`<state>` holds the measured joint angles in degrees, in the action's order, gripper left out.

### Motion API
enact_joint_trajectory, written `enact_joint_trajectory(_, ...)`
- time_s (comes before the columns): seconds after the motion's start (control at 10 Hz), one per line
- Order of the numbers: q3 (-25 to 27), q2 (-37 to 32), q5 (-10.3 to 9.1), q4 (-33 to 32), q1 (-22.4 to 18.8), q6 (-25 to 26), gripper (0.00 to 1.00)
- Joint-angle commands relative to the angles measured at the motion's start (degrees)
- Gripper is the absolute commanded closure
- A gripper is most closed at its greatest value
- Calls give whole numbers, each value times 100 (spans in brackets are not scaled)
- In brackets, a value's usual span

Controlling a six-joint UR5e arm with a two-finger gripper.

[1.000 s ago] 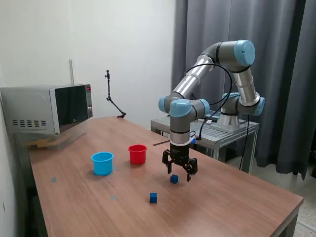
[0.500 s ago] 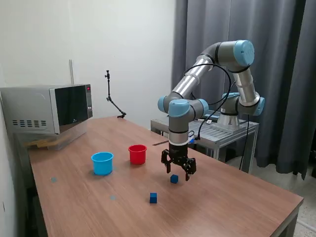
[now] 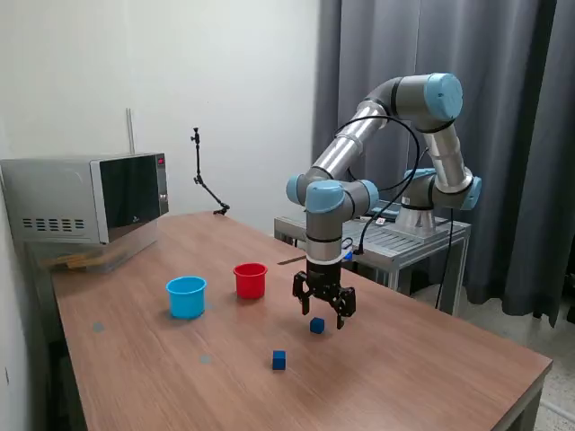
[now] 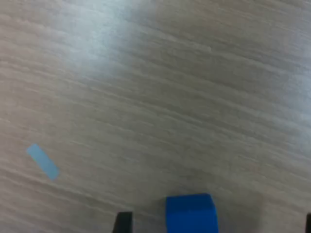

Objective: Place red objects in the red bin, and blue objects in the blue bin.

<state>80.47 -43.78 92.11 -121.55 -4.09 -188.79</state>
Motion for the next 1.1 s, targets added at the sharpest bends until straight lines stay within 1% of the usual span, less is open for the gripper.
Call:
enact_joint_trajectory(0.0,3,158,-9,0,-4,9,0)
enact_joint_trajectory(1.0,-49,160,-26,-18,13,0,0)
